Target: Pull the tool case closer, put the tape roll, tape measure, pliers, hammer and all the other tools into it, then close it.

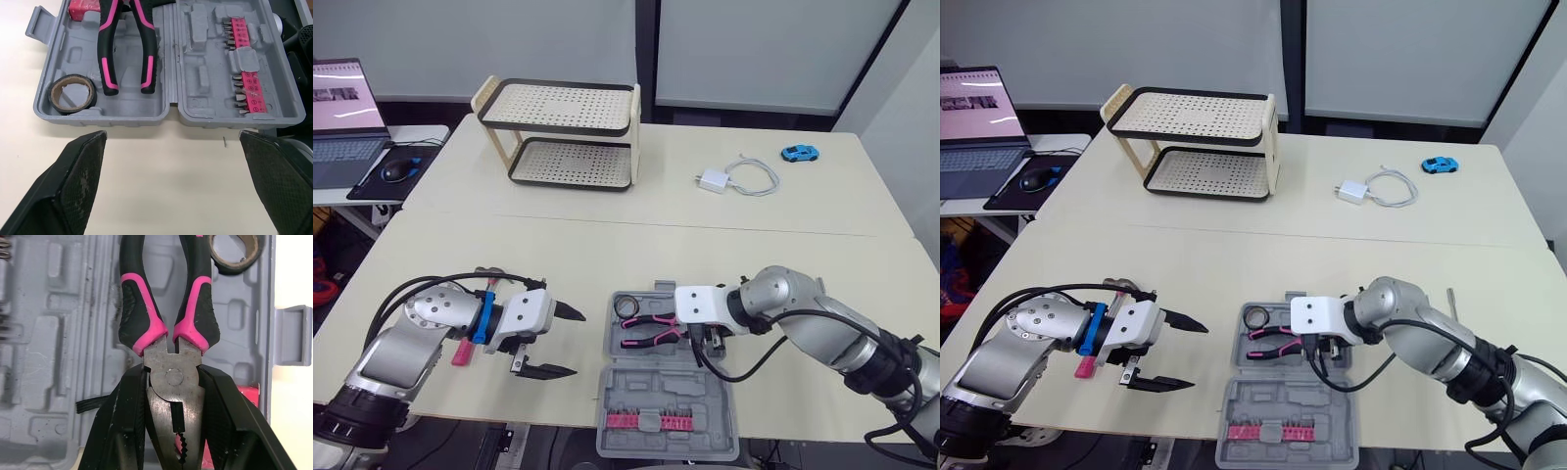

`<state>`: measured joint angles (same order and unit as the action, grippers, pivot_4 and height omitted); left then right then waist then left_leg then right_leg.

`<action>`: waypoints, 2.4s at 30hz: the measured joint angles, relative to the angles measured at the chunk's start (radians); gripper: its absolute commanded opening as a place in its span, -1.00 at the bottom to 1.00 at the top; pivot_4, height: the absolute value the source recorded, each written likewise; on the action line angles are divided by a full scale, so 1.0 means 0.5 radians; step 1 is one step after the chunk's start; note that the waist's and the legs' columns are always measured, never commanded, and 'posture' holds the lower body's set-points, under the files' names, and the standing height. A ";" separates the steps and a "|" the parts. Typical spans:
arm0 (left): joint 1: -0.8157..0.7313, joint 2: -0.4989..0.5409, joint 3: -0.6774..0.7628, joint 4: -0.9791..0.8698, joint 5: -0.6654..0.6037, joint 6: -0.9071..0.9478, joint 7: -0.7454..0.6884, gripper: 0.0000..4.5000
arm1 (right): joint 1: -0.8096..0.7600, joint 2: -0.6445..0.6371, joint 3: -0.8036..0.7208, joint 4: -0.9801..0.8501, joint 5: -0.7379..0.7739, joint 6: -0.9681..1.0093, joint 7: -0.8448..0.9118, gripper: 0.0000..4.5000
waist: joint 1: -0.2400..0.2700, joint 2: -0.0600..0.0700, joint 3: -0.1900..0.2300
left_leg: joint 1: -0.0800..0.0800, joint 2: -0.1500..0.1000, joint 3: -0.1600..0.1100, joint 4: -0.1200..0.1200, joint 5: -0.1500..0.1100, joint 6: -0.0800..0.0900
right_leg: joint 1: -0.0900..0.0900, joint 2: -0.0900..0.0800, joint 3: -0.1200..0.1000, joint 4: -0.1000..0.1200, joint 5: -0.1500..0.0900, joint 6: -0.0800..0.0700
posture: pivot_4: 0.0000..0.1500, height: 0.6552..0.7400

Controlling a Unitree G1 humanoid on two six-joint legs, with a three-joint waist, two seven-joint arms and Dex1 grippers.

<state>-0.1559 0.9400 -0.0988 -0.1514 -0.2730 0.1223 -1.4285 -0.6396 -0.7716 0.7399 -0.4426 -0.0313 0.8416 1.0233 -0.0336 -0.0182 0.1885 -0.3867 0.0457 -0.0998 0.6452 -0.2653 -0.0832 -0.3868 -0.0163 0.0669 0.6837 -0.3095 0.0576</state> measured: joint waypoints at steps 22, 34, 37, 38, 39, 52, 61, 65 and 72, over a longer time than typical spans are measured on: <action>0.011 -0.004 -0.026 -0.040 0.006 0.045 0.084 1.00 | 0.061 0.238 0.066 0.206 -0.128 -0.045 0.005 0.13 | -0.002 0.000 0.000 | 0.000 0.000 0.000 0.000 0.000 0.000 | 0.000 0.000 0.000 0.002 0.000 0.000 | 1.00 0.88; 0.010 -0.004 -0.026 -0.050 0.006 0.059 0.128 1.00 | 0.052 0.410 -0.269 0.031 0.126 -0.062 0.034 0.19 | -0.002 0.000 0.000 | 0.001 0.000 -0.001 0.001 0.000 0.000 | 0.000 0.001 0.000 0.005 0.000 0.000 | 1.00 0.88; 0.011 -0.004 -0.026 -0.051 0.006 0.065 0.131 1.00 | 0.074 0.459 -0.254 0.099 0.112 -0.125 -0.012 -0.06 | -0.003 0.000 0.000 | 0.001 0.000 0.000 0.001 0.000 0.000 | 0.000 0.001 0.000 0.005 0.000 0.000 | 1.00 0.88; 0.011 -0.004 -0.026 -0.053 0.005 0.073 0.132 1.00 | 0.075 0.480 -0.246 0.142 0.104 -0.144 -0.035 -0.15 | -0.004 0.000 0.000 | 0.001 0.000 0.000 0.001 0.000 0.000 | 0.000 0.001 0.000 0.005 0.000 0.000 | 1.00 0.88; 0.011 -0.005 -0.026 -0.055 0.004 0.081 0.134 1.00 | 0.075 0.495 -0.234 0.177 0.092 -0.162 -0.055 -0.23 | -0.004 0.000 0.000 | 0.001 0.000 0.000 0.001 0.000 0.000 | 0.000 0.001 0.000 0.005 0.000 0.000 | 1.00 0.88; 0.061 -0.008 -0.023 -0.058 0.002 0.081 0.175 1.00 | 0.151 0.582 -0.080 0.501 -0.091 -0.341 -0.174 -0.99 | -0.010 0.000 0.000 | 0.002 0.000 0.000 0.000 0.000 0.000 | -0.001 0.001 0.001 0.007 0.000 0.000 | 1.00 0.88; 0.116 -0.008 -0.006 -0.059 0.002 0.043 0.207 1.00 | 0.153 0.588 -0.067 0.581 -0.135 -0.422 -0.158 -0.99 | -0.012 0.000 -0.001 | 0.005 0.000 0.000 0.000 0.000 0.000 | 0.001 0.001 0.001 0.008 0.000 0.000 | 1.00 0.88; 0.143 -0.008 0.011 -0.059 0.002 0.033 0.217 1.00 | 0.160 0.585 -0.071 0.599 -0.144 -0.494 -0.152 -0.99 | -0.011 -0.001 -0.001 | 0.005 0.000 0.000 0.000 0.000 0.000 | 0.001 0.001 0.001 0.008 0.000 -0.001 | 1.00 0.88; 0.226 -0.008 0.092 0.002 0.001 -0.044 0.228 1.00 | 0.245 0.609 -0.270 0.484 -0.041 -0.511 -0.160 -0.99 | -0.015 0.000 0.000 | 0.004 0.000 0.000 0.000 0.000 0.000 | -0.001 0.001 0.001 0.009 0.000 -0.001 | 1.00 0.88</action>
<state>-0.0430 0.9361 -0.0529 -0.1502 -0.2725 0.1005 -1.3143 -0.5173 -0.4673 0.6051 -0.2008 -0.0517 0.5861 0.9432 -0.0410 -0.0180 0.1884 -0.3849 0.0458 -0.1000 0.6453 -0.2653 -0.0833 -0.3874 -0.0159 0.0676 0.6884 -0.3097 0.0572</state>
